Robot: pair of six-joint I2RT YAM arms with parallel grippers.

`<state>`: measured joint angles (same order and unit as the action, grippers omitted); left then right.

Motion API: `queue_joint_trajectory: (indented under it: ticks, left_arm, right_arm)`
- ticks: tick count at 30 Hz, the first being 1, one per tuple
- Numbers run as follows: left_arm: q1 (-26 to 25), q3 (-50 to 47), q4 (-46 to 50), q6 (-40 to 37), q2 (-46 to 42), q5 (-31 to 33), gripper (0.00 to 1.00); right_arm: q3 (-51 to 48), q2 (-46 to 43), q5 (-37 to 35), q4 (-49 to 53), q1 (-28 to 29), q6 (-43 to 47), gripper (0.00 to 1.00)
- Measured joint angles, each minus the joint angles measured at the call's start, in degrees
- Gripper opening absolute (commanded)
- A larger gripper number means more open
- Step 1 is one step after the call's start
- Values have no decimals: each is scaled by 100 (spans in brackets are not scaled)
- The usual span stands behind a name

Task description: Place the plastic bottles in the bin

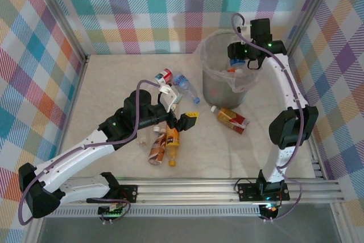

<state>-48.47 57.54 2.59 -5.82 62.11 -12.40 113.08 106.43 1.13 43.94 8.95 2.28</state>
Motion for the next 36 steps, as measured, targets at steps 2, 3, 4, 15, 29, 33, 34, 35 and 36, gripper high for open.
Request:
queue_joint_trajectory:
  ticks: [2, 3, 4, 15, 29, 33, 34, 35, 36]
  left_arm:
    - [0, 0, 22, 0, 0, 0, 100]
    - [0, 0, 24, 0, 4, 0, 100]
    - [0, 0, 26, 0, 4, 0, 100]
    - [0, 0, 31, -4, 26, -2, 100]
    - [0, 0, 37, -22, 33, -2, 100]
    - [0, 0, 37, -22, 33, -2, 100]
    - [0, 0, 37, -22, 33, -2, 100]
    - [0, 0, 37, -22, 33, -2, 100]
    - [0, 0, 37, -20, 33, -2, 100]
  right_arm:
    - [-39, 13, 2, 68, -7, 20, 55]
    - [-48, 26, 2, 109, -11, 28, 55]
    - [-50, 48, 2, 140, -15, 37, 55]
    - [-136, 426, -186, 564, -70, 168, 58]
    - [-42, 662, -409, 935, -70, 151, 78]
    - [37, 656, -409, 949, -70, 140, 78]
    - [42, 638, -407, 955, -70, 138, 78]
    - [42, 610, -396, 966, -70, 122, 77]
    - [42, 575, -365, 977, -70, 116, 77]
